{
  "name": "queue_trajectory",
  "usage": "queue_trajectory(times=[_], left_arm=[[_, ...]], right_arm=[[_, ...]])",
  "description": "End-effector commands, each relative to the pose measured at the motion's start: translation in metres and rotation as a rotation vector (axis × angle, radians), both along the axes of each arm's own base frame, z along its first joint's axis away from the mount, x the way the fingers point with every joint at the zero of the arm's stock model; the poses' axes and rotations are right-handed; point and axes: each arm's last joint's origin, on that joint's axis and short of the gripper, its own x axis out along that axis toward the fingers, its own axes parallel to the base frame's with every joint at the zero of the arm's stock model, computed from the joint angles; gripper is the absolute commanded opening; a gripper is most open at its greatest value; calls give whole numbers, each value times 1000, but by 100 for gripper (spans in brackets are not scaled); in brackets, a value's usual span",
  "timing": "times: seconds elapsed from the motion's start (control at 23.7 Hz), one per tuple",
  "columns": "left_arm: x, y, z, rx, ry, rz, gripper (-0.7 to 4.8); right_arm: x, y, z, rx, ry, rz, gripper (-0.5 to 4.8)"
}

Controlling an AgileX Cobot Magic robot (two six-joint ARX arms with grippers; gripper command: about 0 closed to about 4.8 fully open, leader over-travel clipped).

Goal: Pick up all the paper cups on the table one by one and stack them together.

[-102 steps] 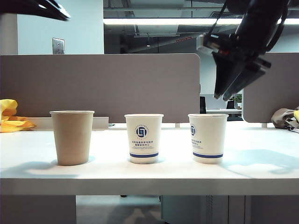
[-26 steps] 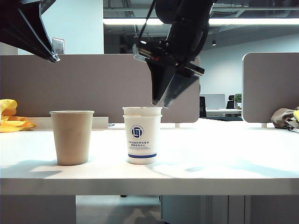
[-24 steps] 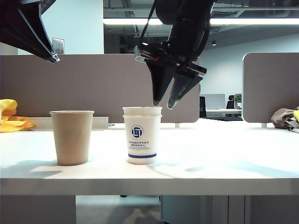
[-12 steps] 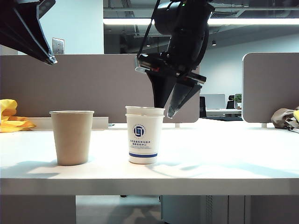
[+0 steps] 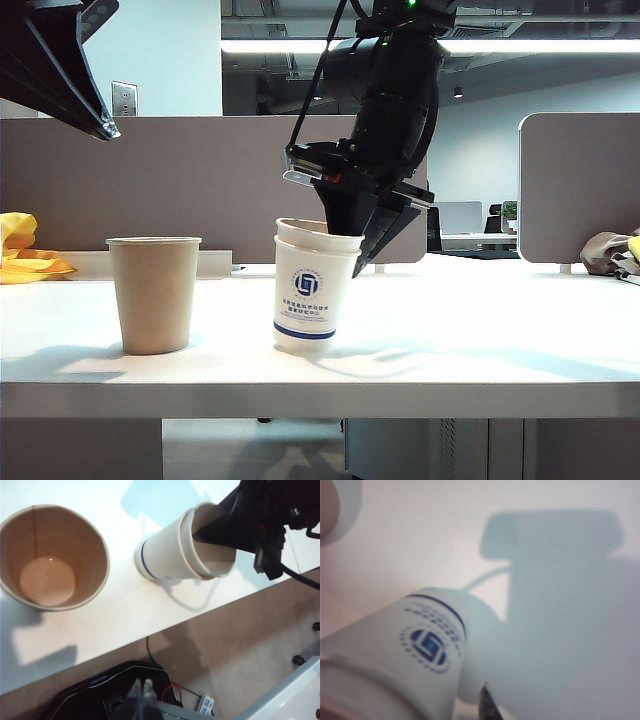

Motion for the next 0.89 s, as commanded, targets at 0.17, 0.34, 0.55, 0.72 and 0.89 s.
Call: queue_trajectory(times=[0.17,0.34,0.55,0.72,0.89], left_arm=[[0,0,3,-6,-20,-8,-6],[0,0,3,-6,-21,-8,-6],[1,-1,3,-10,-30,-7,-6],[1,-1,3,-10,-30,-8,-6],[1,-1,3,-8,-27,-8,-6]], right_arm=[[-1,0,5,8,-2,2,105],[-2,-1,11,7,-6,1,106],[1,1,33,29,-48,-1,22],[2,1,37,34,-62,-2,8],[2,1,34,19,-57,-5,63]])
